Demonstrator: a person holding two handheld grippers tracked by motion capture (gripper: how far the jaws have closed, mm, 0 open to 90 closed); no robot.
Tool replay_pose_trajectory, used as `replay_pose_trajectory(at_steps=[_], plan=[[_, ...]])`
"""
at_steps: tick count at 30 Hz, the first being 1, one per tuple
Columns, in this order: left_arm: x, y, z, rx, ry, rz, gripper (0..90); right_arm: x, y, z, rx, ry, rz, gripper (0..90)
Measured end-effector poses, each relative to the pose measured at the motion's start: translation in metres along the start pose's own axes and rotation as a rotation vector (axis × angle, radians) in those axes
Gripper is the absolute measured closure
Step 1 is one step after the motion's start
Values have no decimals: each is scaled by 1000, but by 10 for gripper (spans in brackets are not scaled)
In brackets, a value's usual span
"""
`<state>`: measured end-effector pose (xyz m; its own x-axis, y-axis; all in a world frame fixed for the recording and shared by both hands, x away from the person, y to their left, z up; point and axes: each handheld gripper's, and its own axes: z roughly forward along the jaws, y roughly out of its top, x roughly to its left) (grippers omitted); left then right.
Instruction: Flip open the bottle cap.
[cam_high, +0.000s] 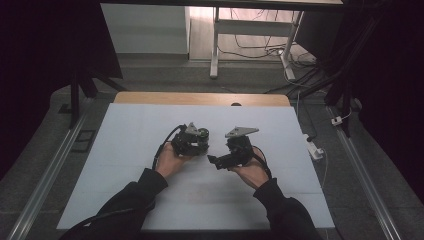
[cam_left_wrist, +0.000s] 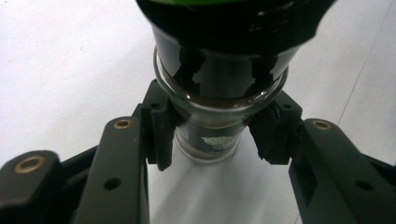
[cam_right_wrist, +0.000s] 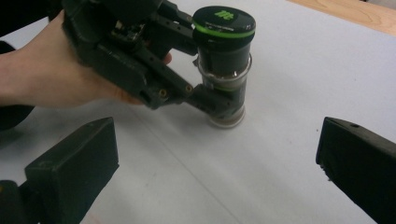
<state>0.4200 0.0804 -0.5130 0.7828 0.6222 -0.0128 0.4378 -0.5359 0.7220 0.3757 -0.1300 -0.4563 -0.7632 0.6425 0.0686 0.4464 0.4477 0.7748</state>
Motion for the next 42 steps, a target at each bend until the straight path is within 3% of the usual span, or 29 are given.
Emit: replay_pose_trajectory(at_steps=[10, 12, 17, 18, 19, 21, 22, 25, 26, 27, 30, 39, 42], plan=[[0, 0, 0, 2, -1, -1, 534, -3, 7, 21, 18, -24, -31, 3], [0, 0, 0, 4, -2, 1, 535, -5, 8, 22, 16, -24, -31, 56], [0, 1, 0, 5, -2, 1, 534, -9, 11, 22, 10, 4, -31, 292], [0, 1, 0, 5, -2, 1, 534, -9, 12, 23, 10, 10, -32, 394], [0, 1, 0, 5, -3, 1, 534, -9, 12, 23, 10, 10, -32, 394], [0, 1, 0, 5, -1, 4, 534, -9, 14, 24, 19, 26, -38, 502], [0, 1, 0, 5, -1, 4, 534, -9, 16, 26, 25, 38, -44, 607], [0, 1, 0, 6, 0, 3, 534, -8, 18, 29, 31, 58, -53, 738], [0, 1, 0, 5, 0, 2, 534, -8, 18, 29, 31, 58, -53, 738], [0, 1, 0, 5, 0, 2, 534, -7, 19, 31, 36, 63, -60, 826], [0, 1, 0, 6, -1, -1, 534, -7, 20, 34, 40, 74, -62, 890], [0, 1, 0, 3, -2, -11, 535, -6, 21, 44, 63, 81, -69, 892], [0, 1, 0, 6, -3, -9, 535, -4, 23, 42, 46, 80, -71, 892]])
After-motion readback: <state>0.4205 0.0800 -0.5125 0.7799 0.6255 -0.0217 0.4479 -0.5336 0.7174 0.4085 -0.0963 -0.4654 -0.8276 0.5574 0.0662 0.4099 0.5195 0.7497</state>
